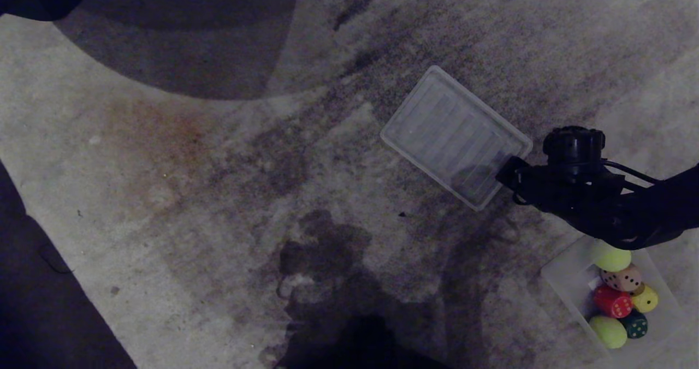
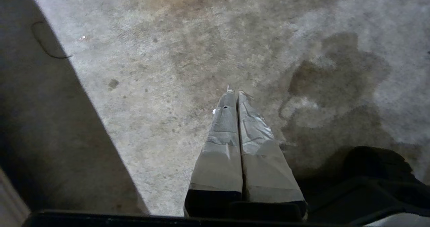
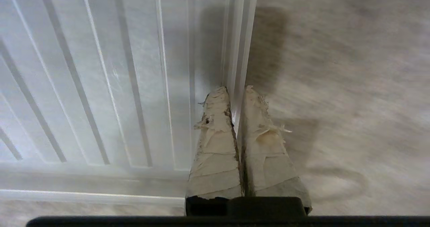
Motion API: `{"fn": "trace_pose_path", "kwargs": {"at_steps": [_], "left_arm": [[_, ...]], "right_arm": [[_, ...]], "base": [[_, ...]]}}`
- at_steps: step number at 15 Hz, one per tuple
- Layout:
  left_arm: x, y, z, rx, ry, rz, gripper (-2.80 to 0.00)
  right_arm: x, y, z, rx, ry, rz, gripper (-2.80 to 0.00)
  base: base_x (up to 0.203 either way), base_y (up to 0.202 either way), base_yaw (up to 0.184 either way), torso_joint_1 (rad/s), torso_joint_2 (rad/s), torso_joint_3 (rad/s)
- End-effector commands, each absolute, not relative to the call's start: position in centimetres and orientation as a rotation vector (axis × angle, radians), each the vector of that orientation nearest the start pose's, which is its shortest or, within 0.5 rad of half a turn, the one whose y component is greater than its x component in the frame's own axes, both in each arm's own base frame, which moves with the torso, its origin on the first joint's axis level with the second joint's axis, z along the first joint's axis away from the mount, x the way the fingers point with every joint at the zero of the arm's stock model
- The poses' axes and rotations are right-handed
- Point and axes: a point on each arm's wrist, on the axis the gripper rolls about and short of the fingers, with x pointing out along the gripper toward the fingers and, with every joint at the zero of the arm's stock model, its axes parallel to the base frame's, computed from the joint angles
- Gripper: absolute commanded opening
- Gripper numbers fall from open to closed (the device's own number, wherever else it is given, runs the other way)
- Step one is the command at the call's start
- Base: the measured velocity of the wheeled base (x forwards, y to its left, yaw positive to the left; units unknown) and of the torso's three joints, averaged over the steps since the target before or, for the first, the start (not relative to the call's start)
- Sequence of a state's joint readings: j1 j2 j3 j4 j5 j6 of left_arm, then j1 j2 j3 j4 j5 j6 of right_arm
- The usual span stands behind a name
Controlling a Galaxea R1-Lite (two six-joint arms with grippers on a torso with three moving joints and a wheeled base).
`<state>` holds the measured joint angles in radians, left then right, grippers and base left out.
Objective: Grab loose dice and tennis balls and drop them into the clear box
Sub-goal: Close the lid
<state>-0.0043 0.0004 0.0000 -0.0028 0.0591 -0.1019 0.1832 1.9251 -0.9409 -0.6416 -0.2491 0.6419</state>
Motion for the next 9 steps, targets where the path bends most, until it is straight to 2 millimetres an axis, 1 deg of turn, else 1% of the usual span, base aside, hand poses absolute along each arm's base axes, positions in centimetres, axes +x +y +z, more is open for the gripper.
{"fn": "trace_pose_path", "kwargs": {"at_steps": [1,3,5,6,7,8,9], "left_arm": [[-2.3,0.1,7.5,-0.103,-0.003,0.055,-2.80],[-2.3,0.1,7.5,-0.103,-0.003,0.055,-2.80],[-2.3,0.1,7.5,-0.103,-0.003,0.055,-2.80],[-2.3,0.1,7.5,-0.103,-0.003,0.055,-2.80],[-2.3,0.1,7.5,-0.103,-0.004,0.055,-2.80],[-2.3,0.1,7.5,-0.103,-0.003,0.055,-2.80],[-2.3,0.1,7.5,-0.103,-0.003,0.055,-2.80]], "right_arm": [[32.9,5.6,17.2,0.568,0.244,-0.145,-2.80],[29.6,5.0,20.0,0.553,0.206,-0.128,-2.80],[24.7,4.1,23.1,0.515,0.167,-0.105,-2.80],[22.0,3.6,24.1,0.481,0.158,-0.089,-2.80],[18.9,3.1,24.7,0.436,0.153,-0.070,-2.80],[15.7,2.5,24.9,0.387,0.155,-0.051,-2.80],[12.9,1.9,24.6,0.342,0.162,-0.037,-2.80]], "base": [[0.000,0.000,0.000,0.000,0.00,0.000],[0.000,0.000,0.000,0.000,0.00,0.000],[0.000,0.000,0.000,0.000,0.00,0.000],[0.000,0.000,0.000,0.000,0.00,0.000],[0.000,0.000,0.000,0.000,0.00,0.000],[0.000,0.000,0.000,0.000,0.00,0.000],[0.000,0.000,0.000,0.000,0.00,0.000]]}}
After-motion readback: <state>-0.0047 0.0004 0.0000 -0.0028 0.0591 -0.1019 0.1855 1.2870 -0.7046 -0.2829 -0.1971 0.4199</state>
